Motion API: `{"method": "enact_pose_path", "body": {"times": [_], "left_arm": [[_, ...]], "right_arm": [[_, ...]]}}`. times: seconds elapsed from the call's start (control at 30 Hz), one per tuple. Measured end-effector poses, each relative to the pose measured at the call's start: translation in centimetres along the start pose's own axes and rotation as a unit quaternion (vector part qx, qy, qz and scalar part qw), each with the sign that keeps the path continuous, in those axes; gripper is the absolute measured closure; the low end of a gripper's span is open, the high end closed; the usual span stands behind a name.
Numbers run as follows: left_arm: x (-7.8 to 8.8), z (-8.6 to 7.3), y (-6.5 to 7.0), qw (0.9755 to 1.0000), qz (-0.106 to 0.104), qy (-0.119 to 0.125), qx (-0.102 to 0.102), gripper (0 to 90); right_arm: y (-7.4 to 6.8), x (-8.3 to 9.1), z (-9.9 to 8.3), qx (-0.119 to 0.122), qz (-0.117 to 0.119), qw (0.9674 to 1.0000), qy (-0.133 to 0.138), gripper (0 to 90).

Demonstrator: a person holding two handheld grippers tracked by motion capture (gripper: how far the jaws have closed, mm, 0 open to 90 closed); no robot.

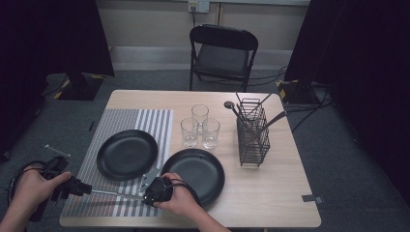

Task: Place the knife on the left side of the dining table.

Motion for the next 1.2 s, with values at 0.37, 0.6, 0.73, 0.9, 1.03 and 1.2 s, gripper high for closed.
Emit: {"method": "enact_pose_path", "body": {"times": [0.37, 0.6, 0.73, 0.9, 1.03, 1.2], "left_arm": [[-0.11, -0.05, -0.38, 0.9999, 0.003, -0.007, -0.009, 59.8], [-0.23, 0.04, -0.28, 1.0, 0.003, -0.003, -0.002, 59.5], [-0.23, 0.06, -0.26, 1.0, 0.003, -0.002, -0.003, 59.4], [-0.22, 0.06, -0.28, 1.0, 0.004, -0.003, -0.005, 59.4], [-0.25, 0.11, -0.2, 0.9999, 0.01, 0.001, 0.0, 59.3], [-0.31, 0.11, -0.17, 0.9999, 0.011, 0.004, 0.003, 59.3]], "right_arm": [[0.04, 0.01, -0.01, 0.003, -0.001, 1.0, 0.001, 78.2], [0.04, 0.0, 0.0, 0.006, -0.001, 1.0, 0.002, 78.6], [0.02, 0.01, -0.01, 0.006, -0.002, 1.0, 0.001, 78.8], [0.02, 0.01, -0.02, 0.006, -0.003, 1.0, 0.001, 78.8], [0.01, 0.01, -0.02, 0.006, -0.003, 1.0, 0.001, 78.8], [0.01, 0.01, -0.02, 0.007, -0.003, 1.0, 0.001, 78.9]]}}
Point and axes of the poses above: each handheld gripper's, and its own axes: x roughly backward along the jaws, z roughly out of its top, y roughly to its right, the point moved 5 cm from there along -x, roughly forward along the jaws, and after that the axes turned 5 degrees about z, right-handed, at the moved point
